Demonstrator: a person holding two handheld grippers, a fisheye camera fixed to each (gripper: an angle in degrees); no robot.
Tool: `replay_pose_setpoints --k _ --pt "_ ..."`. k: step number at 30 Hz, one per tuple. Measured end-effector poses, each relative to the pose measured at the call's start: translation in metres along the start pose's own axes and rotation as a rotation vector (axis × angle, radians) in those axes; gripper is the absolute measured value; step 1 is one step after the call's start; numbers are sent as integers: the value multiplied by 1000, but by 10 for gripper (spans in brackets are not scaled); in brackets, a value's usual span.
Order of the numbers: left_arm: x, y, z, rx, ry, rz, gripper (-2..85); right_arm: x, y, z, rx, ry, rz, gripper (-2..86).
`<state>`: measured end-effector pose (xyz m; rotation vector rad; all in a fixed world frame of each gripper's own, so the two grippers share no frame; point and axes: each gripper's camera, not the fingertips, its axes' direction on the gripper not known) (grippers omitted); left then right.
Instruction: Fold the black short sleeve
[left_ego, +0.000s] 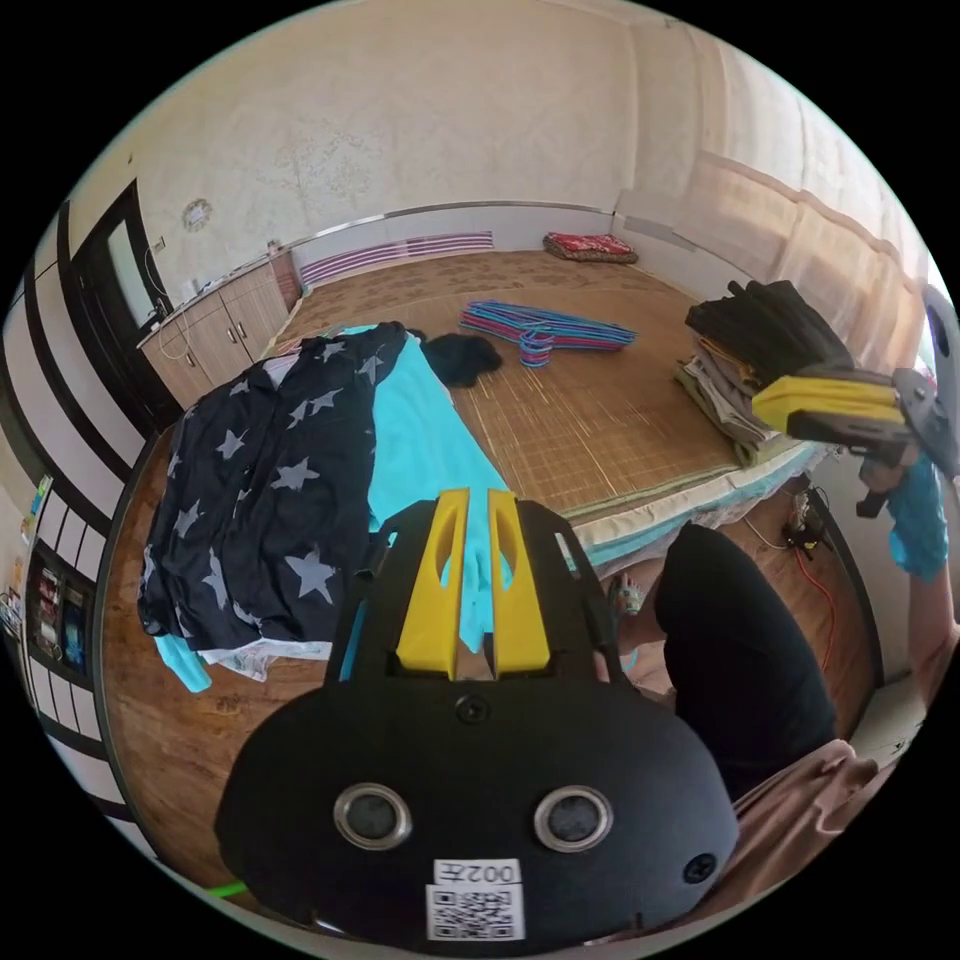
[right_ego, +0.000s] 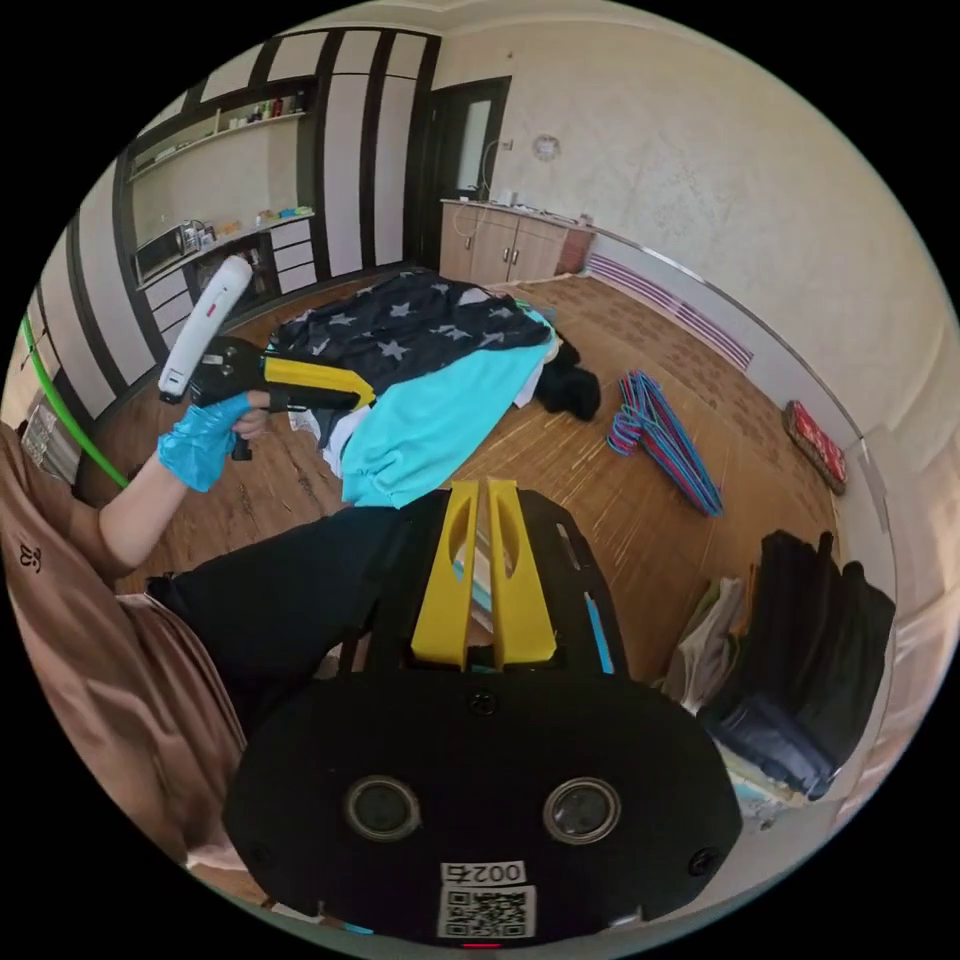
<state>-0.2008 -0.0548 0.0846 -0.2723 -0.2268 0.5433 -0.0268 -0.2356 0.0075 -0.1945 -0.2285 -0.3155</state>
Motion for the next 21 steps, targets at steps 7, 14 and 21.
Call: replay_pose_setpoints --k 7,14,21 --pt "-52 1 48 12 -75 -71 28 15 -78 49 -45 -80 -109 22" --pt "-92 0 102 -35 -84 -112 103 6 -142 105 88 -71 -114 63" --pt "-114 3 136 -51 -135 -117 89 -28 -144 191 102 -42 -81 70"
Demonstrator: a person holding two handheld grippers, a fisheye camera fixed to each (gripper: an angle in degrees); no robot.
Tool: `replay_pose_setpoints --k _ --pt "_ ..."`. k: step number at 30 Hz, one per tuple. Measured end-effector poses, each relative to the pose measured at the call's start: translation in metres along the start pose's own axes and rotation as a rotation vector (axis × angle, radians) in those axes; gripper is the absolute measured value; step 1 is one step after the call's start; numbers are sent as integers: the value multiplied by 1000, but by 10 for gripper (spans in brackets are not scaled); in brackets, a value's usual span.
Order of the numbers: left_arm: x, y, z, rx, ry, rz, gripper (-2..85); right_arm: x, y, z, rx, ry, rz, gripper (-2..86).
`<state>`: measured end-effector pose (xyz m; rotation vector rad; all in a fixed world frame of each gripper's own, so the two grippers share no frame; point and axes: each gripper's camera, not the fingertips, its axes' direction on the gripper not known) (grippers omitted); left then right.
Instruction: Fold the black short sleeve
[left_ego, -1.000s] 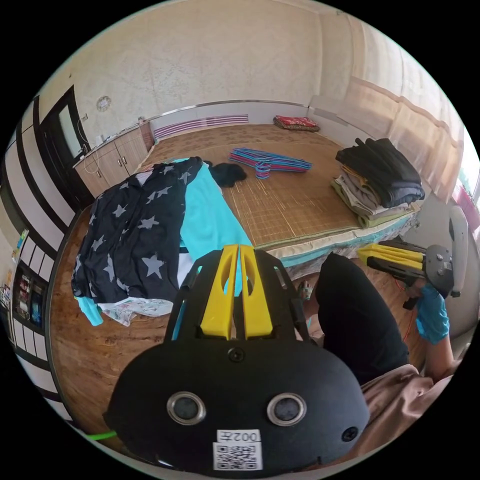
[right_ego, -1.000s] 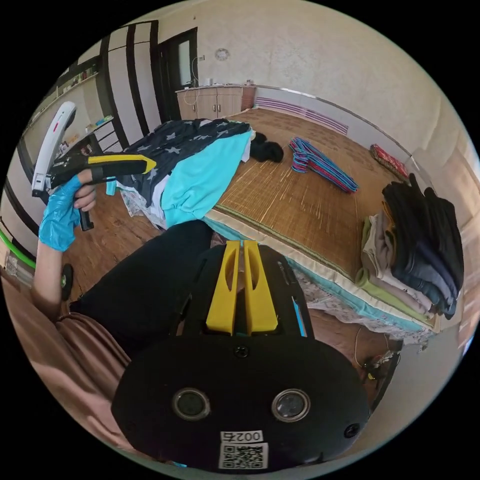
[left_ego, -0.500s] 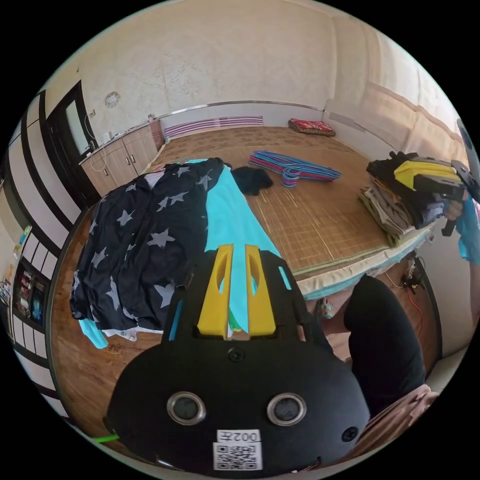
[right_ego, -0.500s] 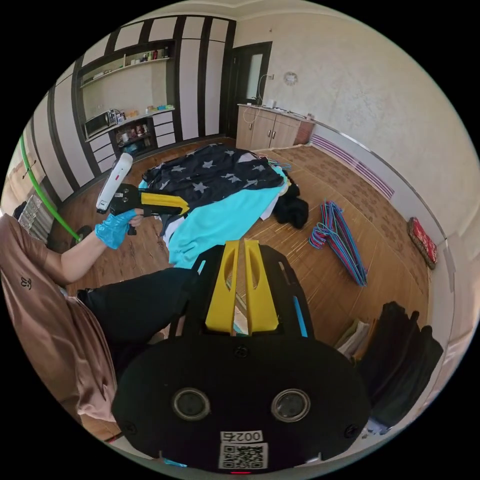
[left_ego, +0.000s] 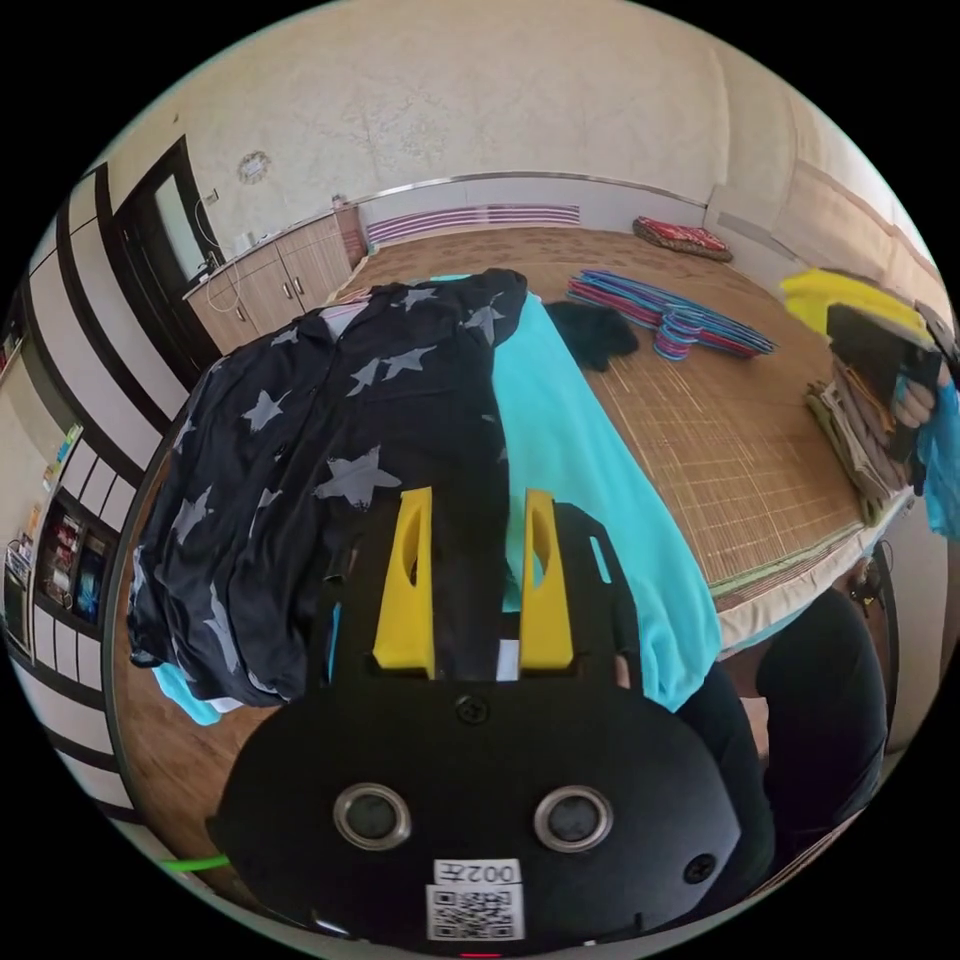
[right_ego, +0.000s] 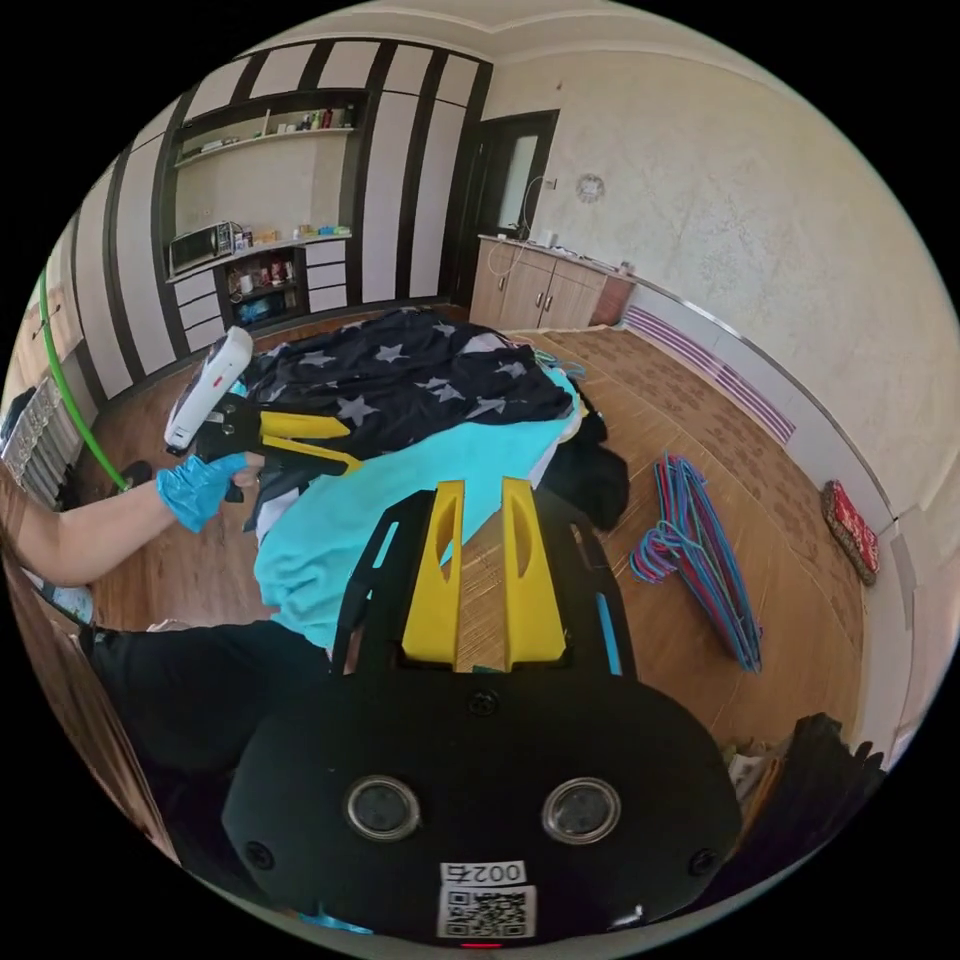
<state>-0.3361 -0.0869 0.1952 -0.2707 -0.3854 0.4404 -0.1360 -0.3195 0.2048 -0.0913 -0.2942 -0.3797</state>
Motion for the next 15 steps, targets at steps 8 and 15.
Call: replay_pose_setpoints --k 8,15 --pt "-13 5 6 39 -47 -13 5 -37 24 35 8 -136 94 73" --pt "-31 8 -29 158 64 -7 -10 -82 75 29 -112 -143 36 74"
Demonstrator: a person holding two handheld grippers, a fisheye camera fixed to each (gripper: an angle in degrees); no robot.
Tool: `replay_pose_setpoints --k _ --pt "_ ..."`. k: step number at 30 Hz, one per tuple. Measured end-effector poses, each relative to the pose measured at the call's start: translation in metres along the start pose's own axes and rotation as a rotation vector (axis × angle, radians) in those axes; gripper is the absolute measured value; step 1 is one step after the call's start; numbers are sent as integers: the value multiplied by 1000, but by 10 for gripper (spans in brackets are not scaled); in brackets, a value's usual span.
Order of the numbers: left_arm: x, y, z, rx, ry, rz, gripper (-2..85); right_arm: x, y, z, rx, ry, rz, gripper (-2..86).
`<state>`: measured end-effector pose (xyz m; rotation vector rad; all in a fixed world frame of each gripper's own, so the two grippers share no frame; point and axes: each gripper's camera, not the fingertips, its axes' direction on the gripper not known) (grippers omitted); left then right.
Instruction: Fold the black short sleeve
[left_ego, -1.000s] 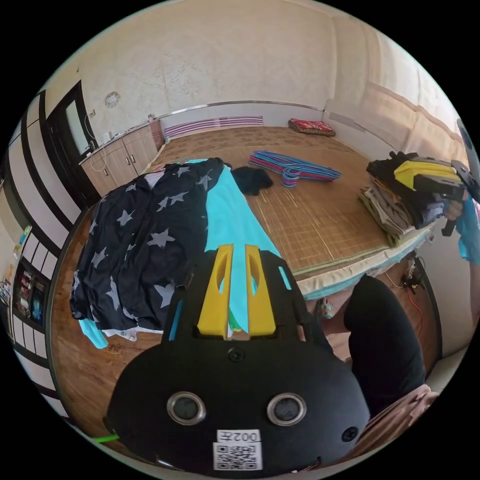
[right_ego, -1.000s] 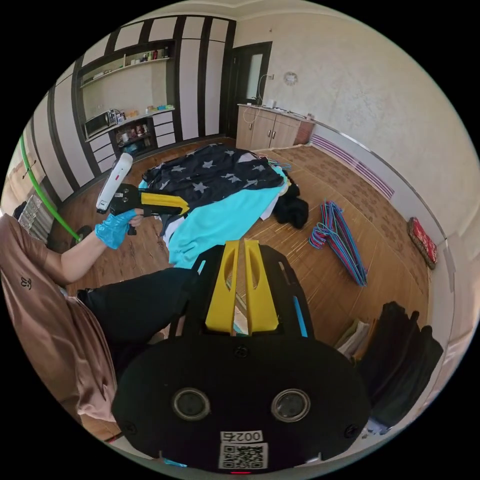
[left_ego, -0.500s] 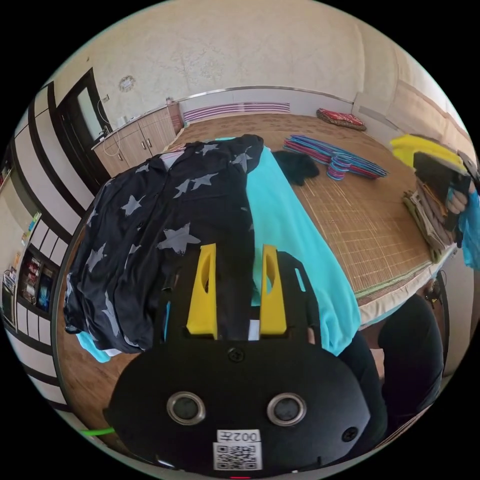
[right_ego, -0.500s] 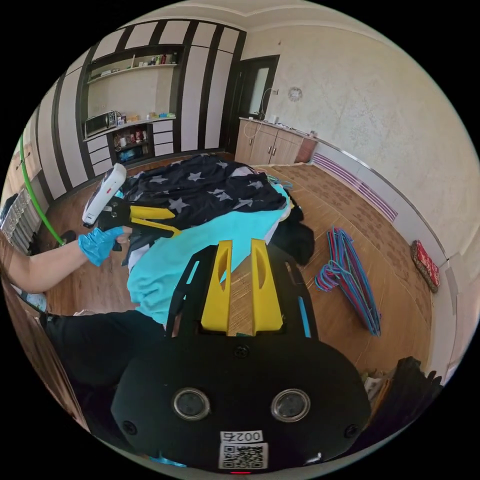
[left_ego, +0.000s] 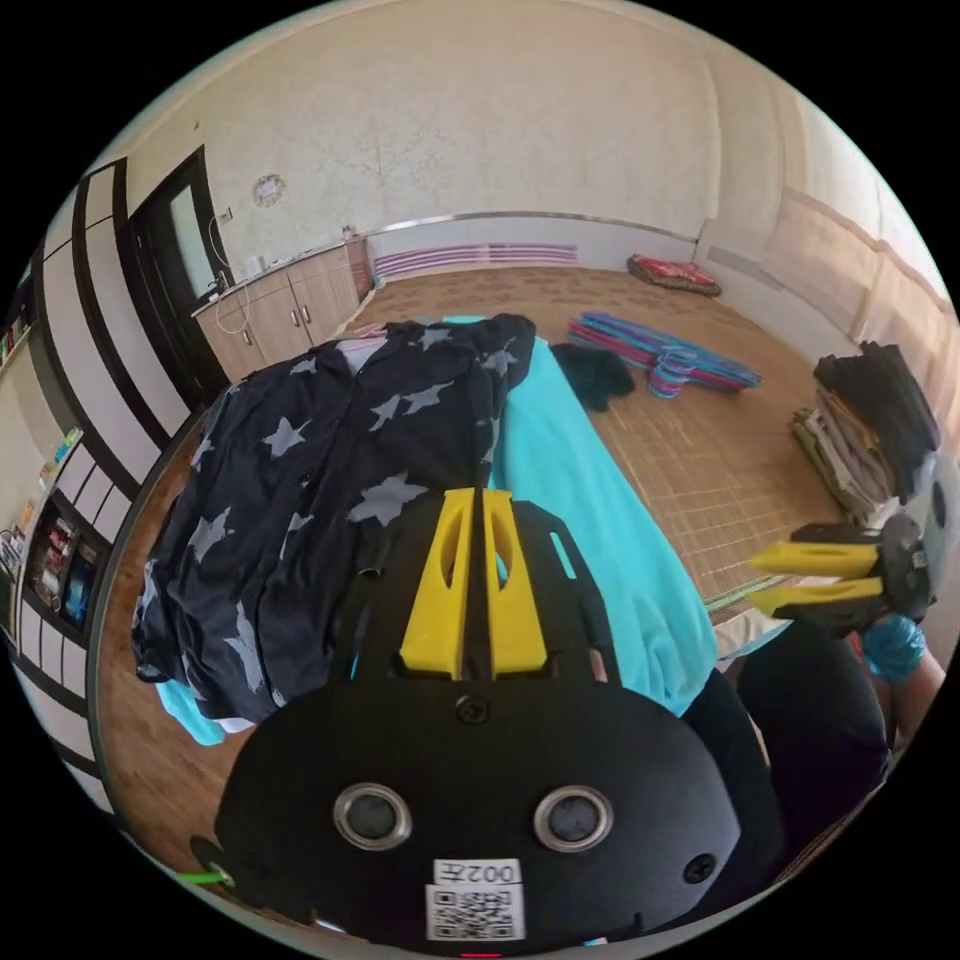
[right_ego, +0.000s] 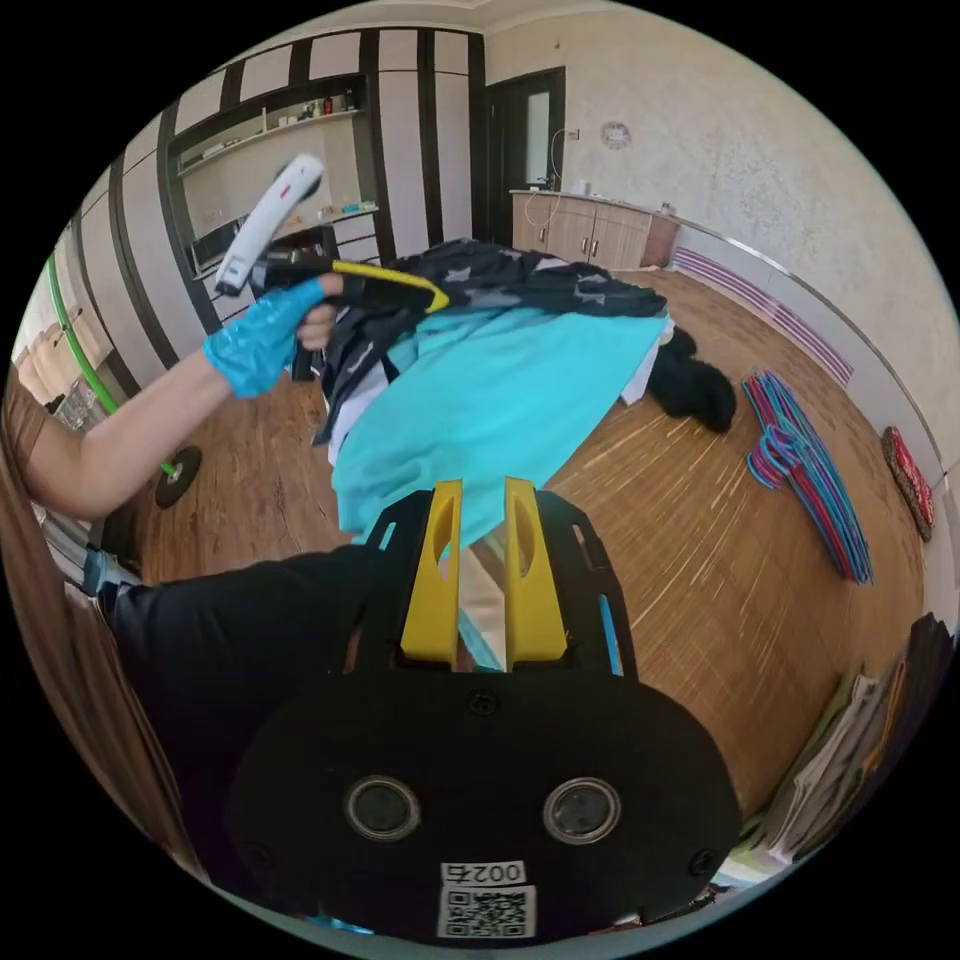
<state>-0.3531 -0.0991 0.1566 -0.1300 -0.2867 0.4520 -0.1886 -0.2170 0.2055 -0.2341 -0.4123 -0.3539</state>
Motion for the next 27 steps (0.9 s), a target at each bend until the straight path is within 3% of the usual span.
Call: replay_pose_setpoints --k 5,17,22,27 --pt "3 -4 -26 79 92 52 -10 -9 10 -15 3 -28 -3 84" --pt "48 -24 -112 240 288 270 -10 -38 -27 -75 223 -137 -61 168" --pt "84 -28 -135 292 534 344 -10 -43 -25 -105 280 -94 -33 125" --pt "131 -35 -145 279 617 422 -10 -33 16 -161 362 4 42 27"
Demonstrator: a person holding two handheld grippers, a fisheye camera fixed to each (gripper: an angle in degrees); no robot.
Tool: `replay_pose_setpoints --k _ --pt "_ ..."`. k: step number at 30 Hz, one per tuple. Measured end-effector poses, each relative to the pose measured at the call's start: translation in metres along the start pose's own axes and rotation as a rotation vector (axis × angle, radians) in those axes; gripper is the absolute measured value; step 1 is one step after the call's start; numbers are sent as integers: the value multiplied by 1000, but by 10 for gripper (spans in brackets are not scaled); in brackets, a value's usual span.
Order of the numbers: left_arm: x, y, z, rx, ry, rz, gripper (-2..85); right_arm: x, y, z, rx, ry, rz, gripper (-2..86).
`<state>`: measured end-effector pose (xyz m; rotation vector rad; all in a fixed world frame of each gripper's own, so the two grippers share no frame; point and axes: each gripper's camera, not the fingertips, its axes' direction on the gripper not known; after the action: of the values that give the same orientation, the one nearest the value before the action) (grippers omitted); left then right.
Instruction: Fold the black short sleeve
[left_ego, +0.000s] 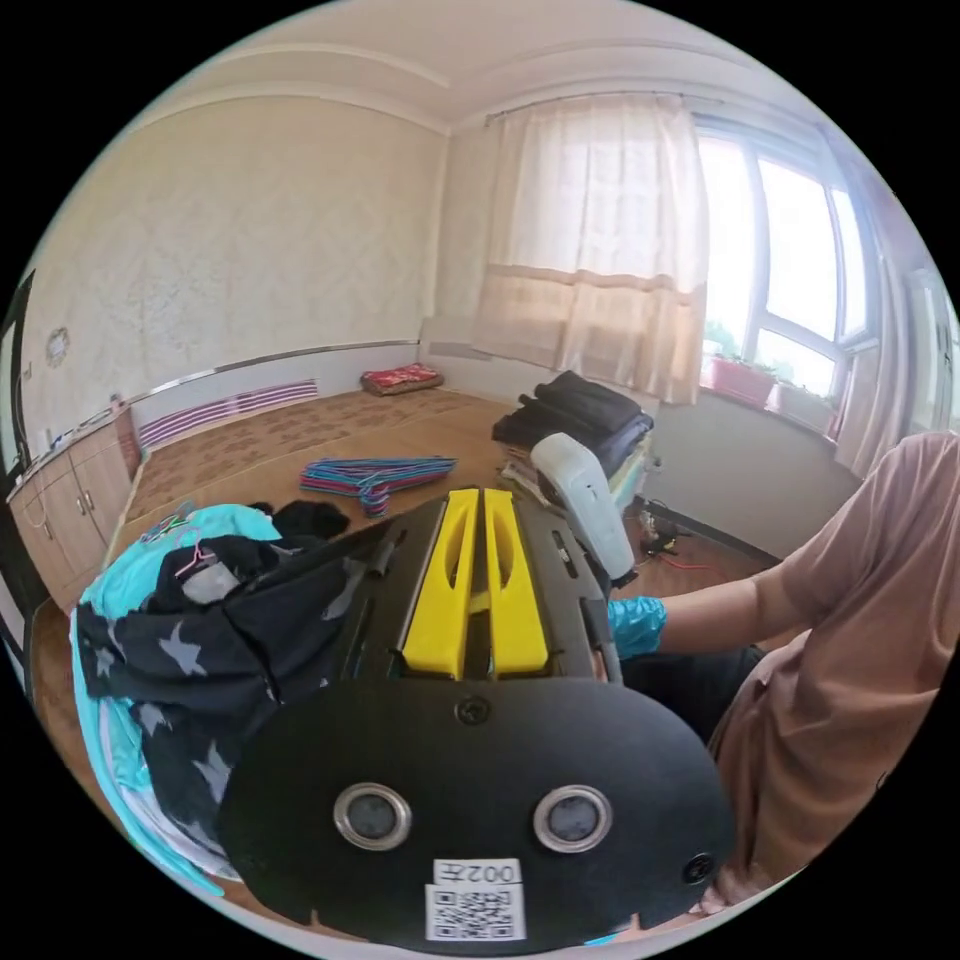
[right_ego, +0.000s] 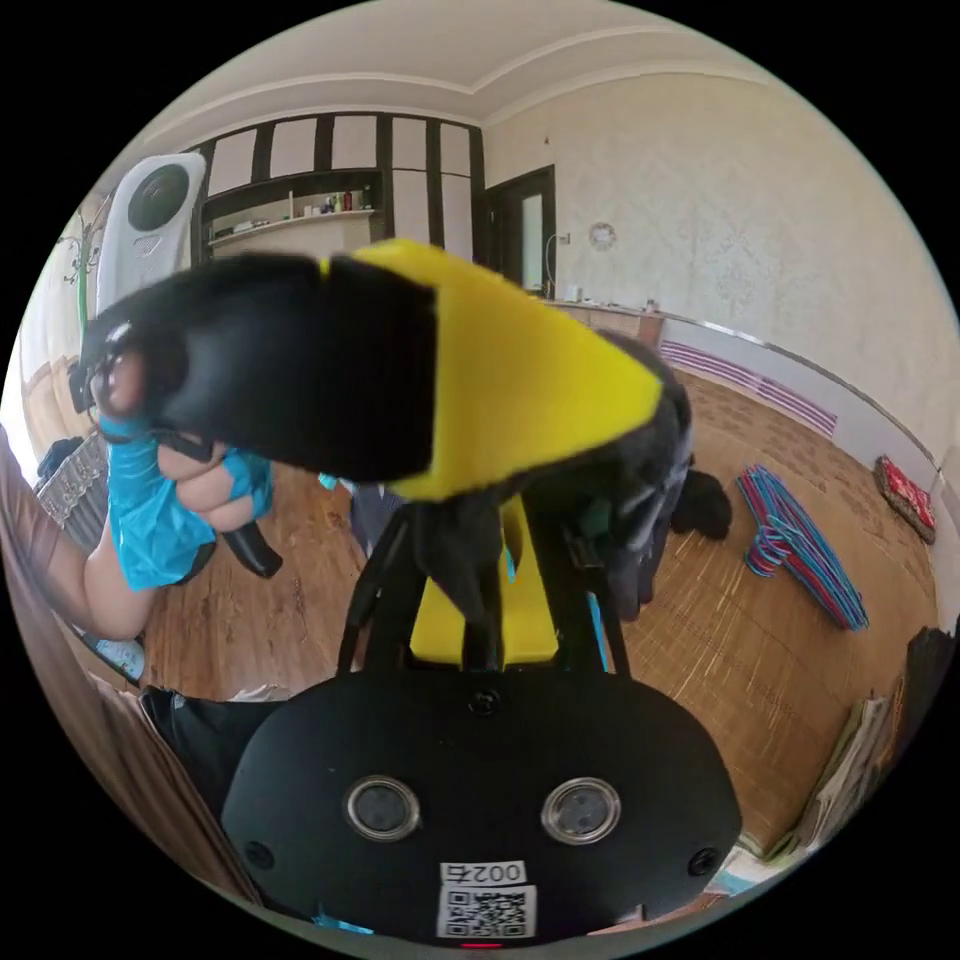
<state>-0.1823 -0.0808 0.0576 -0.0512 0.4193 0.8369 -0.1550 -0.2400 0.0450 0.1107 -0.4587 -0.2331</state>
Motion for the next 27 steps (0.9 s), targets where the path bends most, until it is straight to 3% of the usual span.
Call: replay_pose_setpoints --k 12,21,27 --pt "96 -77 55 -110 107 137 -10 37 79 -184 131 177 159 -8" --pt "145 -99 76 -225 55 144 11 44 130 -290 135 302 223 -9" --pt "135 -80 59 -313 -120 118 32 63 160 -354 119 348 279 -8"
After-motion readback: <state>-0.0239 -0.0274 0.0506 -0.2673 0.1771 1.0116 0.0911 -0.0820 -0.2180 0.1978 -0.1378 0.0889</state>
